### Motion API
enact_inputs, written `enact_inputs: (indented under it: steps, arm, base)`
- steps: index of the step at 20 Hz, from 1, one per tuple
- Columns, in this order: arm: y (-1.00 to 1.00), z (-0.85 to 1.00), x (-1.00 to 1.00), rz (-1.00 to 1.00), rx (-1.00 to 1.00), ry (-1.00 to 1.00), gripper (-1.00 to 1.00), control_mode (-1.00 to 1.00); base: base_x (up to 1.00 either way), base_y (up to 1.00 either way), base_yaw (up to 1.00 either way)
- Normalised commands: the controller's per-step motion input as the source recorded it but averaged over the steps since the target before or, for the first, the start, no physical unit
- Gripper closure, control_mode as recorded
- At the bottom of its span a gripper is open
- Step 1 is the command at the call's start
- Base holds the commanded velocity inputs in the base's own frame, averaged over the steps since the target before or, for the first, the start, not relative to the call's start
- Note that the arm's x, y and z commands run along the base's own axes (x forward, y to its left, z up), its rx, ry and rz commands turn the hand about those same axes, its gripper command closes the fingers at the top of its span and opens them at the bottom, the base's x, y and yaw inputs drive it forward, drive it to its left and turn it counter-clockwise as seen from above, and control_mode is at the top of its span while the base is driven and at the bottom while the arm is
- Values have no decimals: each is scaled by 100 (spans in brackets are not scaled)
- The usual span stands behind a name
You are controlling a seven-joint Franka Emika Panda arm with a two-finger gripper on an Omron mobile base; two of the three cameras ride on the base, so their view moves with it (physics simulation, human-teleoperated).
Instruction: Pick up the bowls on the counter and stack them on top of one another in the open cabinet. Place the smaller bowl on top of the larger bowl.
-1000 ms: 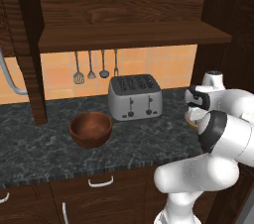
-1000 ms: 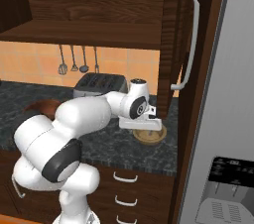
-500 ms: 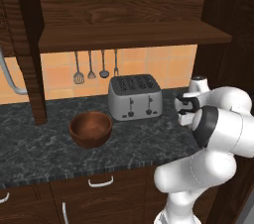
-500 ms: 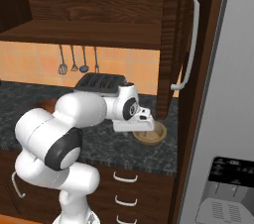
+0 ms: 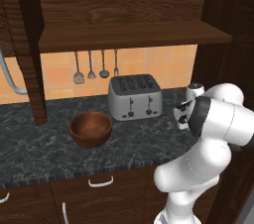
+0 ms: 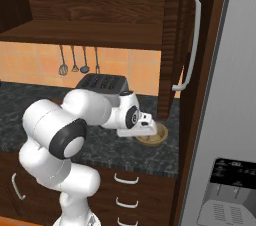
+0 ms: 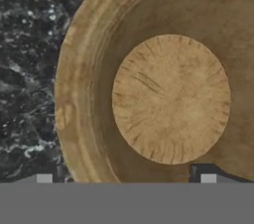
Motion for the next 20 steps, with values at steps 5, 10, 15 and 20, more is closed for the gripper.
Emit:
enact_inputs:
  steps: [5, 10, 15, 20]
  arm:
    - [-8, -19, 21, 0, 0, -10, 100, -100]
    - [0, 0, 0, 0, 0, 0, 100, -100]
    - [1, 3, -2, 0, 0, -3, 100, -100]
    - [18, 18, -25, 5, -1, -16, 100, -100]
  base:
    - [0, 0, 0]
    - [0, 0, 0]
    - [0, 0, 0]
    - [0, 0, 0]
